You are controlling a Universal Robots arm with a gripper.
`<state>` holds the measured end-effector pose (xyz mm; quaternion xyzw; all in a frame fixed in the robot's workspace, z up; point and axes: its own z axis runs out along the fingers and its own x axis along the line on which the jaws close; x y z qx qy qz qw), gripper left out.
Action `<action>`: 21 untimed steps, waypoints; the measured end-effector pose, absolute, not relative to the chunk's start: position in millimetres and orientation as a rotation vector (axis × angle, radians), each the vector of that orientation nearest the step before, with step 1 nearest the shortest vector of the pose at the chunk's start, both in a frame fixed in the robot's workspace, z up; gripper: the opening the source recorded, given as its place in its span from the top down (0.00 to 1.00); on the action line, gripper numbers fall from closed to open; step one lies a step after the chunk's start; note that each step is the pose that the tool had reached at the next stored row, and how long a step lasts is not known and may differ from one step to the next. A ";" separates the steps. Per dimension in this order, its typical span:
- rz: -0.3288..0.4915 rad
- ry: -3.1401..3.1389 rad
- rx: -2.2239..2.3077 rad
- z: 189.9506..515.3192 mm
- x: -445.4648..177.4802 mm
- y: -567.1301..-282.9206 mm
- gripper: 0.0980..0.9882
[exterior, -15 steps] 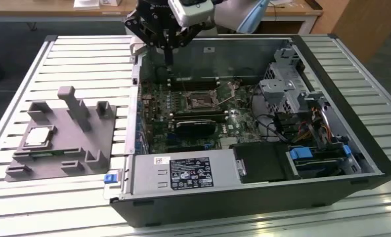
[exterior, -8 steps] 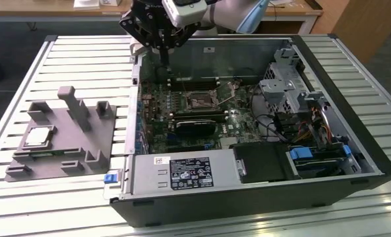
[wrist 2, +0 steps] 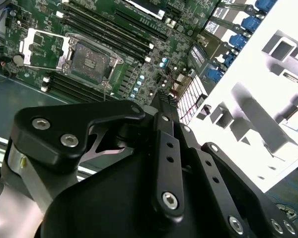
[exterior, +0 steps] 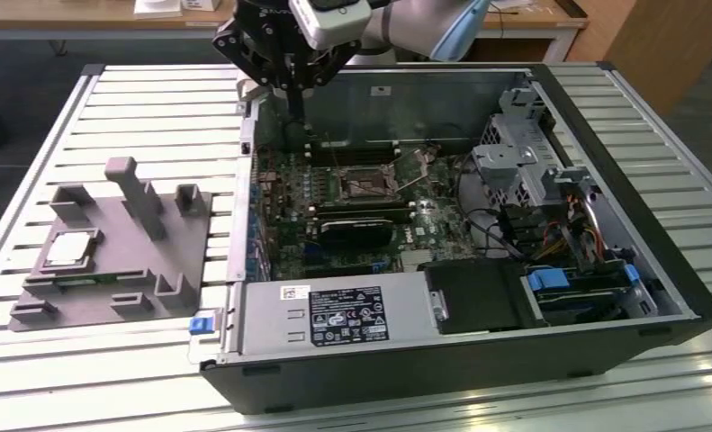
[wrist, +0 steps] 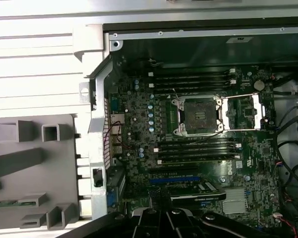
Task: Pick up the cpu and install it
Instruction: 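Reach for the cpu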
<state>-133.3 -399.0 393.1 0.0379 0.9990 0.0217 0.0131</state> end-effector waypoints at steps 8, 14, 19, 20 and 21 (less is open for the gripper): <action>0.068 3.112 0.118 393.1 -139.2 -398.7 0.99; 0.067 3.113 0.118 393.2 -147.1 -396.7 0.99; 0.068 3.112 0.118 393.1 -156.2 -396.4 0.99; 0.068 3.113 0.118 393.1 -157.7 -396.4 0.99; 0.068 3.112 0.118 393.0 -159.3 -396.4 0.99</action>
